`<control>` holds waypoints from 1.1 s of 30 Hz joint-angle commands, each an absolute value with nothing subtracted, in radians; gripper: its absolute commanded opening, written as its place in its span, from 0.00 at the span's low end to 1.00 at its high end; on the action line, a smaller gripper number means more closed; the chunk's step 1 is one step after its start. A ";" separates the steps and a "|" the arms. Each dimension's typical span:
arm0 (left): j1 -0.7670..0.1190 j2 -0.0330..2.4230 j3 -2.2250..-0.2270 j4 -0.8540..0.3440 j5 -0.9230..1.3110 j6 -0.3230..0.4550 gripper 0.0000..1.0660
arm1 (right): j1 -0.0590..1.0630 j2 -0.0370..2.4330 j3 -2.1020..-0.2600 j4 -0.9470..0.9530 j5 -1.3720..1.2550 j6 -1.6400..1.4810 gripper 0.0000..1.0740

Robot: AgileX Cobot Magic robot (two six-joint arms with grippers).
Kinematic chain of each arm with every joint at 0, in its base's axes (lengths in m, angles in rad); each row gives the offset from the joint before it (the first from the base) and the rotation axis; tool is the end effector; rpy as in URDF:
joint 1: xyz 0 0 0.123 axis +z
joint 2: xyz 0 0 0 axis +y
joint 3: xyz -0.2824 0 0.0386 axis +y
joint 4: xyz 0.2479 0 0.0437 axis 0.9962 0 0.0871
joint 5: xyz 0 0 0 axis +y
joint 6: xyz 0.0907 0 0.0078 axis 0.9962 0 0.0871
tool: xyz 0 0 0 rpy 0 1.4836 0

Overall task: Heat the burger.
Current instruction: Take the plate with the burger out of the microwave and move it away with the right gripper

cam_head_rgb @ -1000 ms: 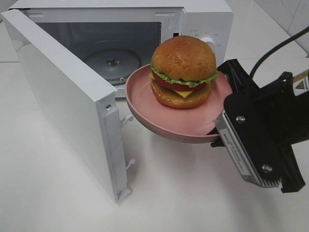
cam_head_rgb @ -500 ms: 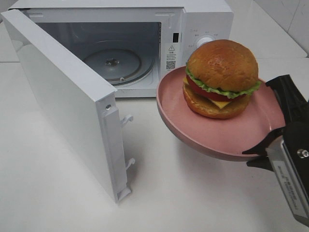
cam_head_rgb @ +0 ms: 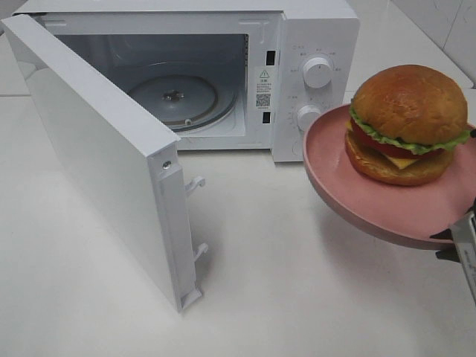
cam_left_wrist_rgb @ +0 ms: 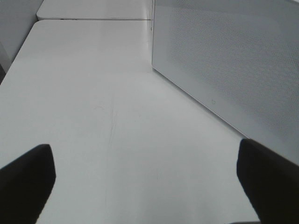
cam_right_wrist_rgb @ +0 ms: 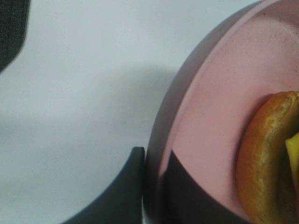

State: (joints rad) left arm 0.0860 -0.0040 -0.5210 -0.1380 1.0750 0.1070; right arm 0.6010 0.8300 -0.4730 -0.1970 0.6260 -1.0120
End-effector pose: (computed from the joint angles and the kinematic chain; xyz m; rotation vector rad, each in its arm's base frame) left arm -0.0080 -0.0118 0.2824 0.0309 2.0260 -0.0428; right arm 0.1234 0.0720 0.2416 -1.8966 1.6125 -0.3872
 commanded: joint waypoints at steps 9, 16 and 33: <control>0.086 -0.009 -0.518 -0.137 1.075 0.111 0.92 | 0.602 0.815 -0.482 -0.396 0.662 -0.550 0.01; 0.086 -0.009 -0.518 -0.137 1.075 0.111 0.92 | 0.602 0.815 -0.481 -0.507 0.759 -0.349 0.00; 0.086 -0.009 -0.518 -0.137 1.075 0.111 0.92 | 0.602 1.017 -0.481 -0.717 0.858 0.259 0.00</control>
State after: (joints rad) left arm 0.0860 -0.0040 -0.5210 -0.1380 1.0750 0.1070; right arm 0.6010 1.0120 -0.4730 -0.6430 0.8580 0.2200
